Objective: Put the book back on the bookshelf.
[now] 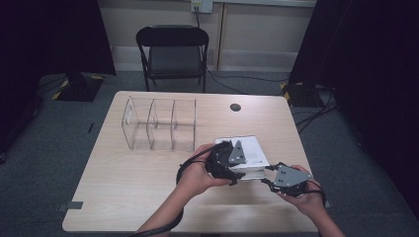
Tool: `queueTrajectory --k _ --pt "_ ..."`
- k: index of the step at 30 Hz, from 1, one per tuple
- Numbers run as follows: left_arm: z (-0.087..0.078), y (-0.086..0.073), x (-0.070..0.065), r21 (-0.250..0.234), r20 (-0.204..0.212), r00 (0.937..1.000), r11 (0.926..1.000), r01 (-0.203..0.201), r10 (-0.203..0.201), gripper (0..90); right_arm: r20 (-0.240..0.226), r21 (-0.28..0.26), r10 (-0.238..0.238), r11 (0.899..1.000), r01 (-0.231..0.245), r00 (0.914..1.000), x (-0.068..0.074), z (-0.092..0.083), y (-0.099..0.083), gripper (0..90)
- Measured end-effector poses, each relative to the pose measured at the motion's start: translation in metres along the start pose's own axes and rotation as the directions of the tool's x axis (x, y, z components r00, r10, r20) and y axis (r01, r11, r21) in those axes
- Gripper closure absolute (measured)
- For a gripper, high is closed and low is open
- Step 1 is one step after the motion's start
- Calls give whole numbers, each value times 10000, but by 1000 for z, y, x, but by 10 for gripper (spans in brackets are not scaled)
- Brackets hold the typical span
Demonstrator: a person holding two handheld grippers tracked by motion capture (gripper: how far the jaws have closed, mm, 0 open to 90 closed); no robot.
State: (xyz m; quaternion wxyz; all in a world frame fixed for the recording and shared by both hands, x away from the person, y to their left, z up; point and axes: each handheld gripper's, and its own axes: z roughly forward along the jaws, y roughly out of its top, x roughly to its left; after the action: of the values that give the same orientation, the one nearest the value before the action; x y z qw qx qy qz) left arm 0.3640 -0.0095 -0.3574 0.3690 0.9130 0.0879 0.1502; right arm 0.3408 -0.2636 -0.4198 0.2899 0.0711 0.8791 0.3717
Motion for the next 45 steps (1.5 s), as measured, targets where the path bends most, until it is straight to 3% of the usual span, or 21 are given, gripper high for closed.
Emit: queueTrajectory --k 4,6,11,14,18,20,22,26,29,38,42,45 --pt "-15 -24 4 -232 -168 9973 9972 717 -721 298 -338 105 183 9998 -179 9993 -8 -10 17 661" --pt "-19 -33 6 -408 -267 9955 9952 893 -904 273 -353 288 176 9994 -166 9992 -11 -10 23 669" --pt "-27 -49 10 -209 -483 9917 9928 1180 -1188 241 -545 403 312 9988 -290 9980 -21 -11 33 681" --pt "-25 -57 11 23 -504 9904 9917 1289 -1286 223 -716 483 443 9980 -409 9964 -27 -10 39 686" --pt "-14 -77 10 269 -353 9836 9837 1779 -1770 215 -821 673 438 9970 -383 9957 -31 -10 45 692" --pt "-12 -80 10 379 -346 9818 9814 1881 -1868 217 -880 727 609 9959 -546 9943 -32 -11 46 693" --pt "-6 -94 6 578 -371 9779 9765 2076 -2057 222 -982 760 941 9933 -868 9907 -31 -15 50 694" --pt "-3 -105 4 598 -330 9725 9708 2322 -2305 214 -1178 893 895 9928 -793 9890 -29 -20 56 698" --pt "2 -119 -1 728 -383 9657 9631 2590 -2568 210 -1391 1005 1216 9890 -1081 9828 -32 -25 60 699" --pt "15 -134 -3 1095 -400 9623 9561 2720 -2692 189 -1597 1138 1667 9822 -1496 9730 -46 -24 62 699" --pt "22 -142 -3 1124 -379 9571 9505 2898 -2873 177 -1737 1291 1824 9784 -1612 9678 -53 -23 63 699" --pt "24 -146 -2 1159 -652 9619 9554 2717 -2656 174 -1842 1378 2028 9741 -1790 9617 -59 -22 64 699"
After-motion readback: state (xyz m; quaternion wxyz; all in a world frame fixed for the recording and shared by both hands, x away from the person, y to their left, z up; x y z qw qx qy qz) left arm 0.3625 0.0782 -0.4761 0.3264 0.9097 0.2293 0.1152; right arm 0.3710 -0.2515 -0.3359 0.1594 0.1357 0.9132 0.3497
